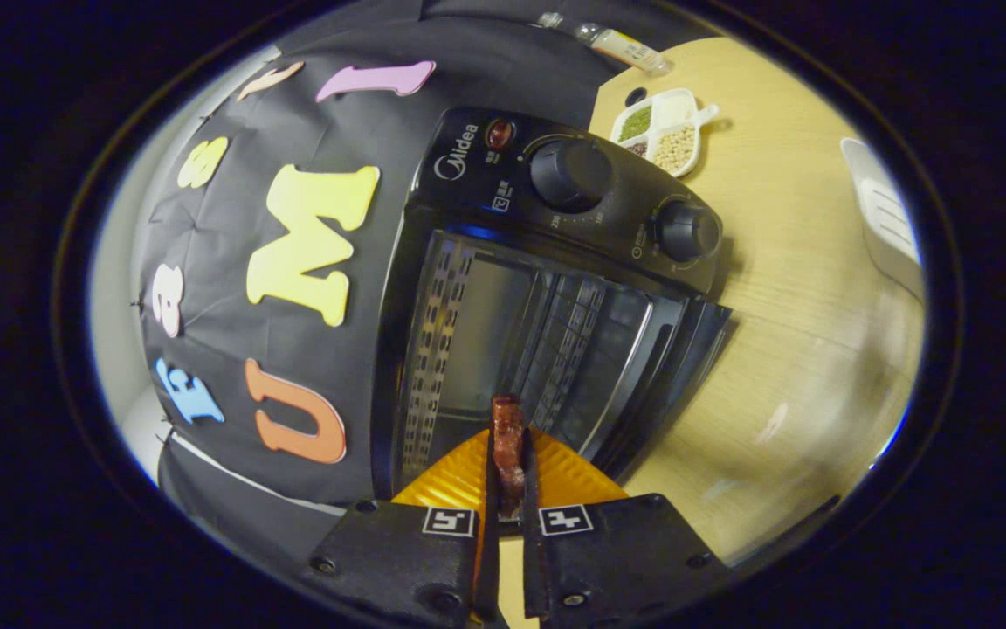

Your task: Open the toaster oven, put the food inside, and close the toaster oven door.

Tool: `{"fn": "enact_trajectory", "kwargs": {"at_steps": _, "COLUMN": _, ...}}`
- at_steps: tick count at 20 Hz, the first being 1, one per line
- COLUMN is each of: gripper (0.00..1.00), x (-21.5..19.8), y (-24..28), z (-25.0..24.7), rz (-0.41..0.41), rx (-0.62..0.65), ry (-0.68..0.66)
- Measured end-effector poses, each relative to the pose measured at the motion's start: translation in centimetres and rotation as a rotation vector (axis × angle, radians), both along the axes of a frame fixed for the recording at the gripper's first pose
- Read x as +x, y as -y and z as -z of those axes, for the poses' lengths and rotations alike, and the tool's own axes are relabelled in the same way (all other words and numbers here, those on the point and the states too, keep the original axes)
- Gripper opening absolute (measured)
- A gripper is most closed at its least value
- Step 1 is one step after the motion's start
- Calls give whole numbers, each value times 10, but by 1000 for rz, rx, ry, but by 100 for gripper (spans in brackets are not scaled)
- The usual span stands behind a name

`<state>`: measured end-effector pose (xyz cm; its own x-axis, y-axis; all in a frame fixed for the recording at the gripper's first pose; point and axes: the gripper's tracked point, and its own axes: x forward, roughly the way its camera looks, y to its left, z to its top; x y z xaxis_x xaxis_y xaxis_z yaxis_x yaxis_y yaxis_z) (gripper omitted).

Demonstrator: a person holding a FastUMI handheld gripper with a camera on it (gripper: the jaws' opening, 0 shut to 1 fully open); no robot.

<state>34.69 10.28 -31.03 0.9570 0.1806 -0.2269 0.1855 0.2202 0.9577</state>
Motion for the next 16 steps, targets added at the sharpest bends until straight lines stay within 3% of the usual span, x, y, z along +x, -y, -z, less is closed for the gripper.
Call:
{"fn": "enact_trajectory", "kwargs": {"at_steps": 10, "gripper": 17, "x": 27, "y": -13, "z": 26, "rz": -6, "rx": -146, "ry": -70}}
{"fn": "enact_trajectory", "kwargs": {"at_steps": 12, "gripper": 19, "x": 28, "y": -12, "z": 29, "rz": -12, "rx": -225, "ry": -82}}
{"fn": "enact_trajectory", "kwargs": {"at_steps": 16, "gripper": 64, "x": 25, "y": -3, "z": 20, "rz": -7, "rx": -421, "ry": -66}}
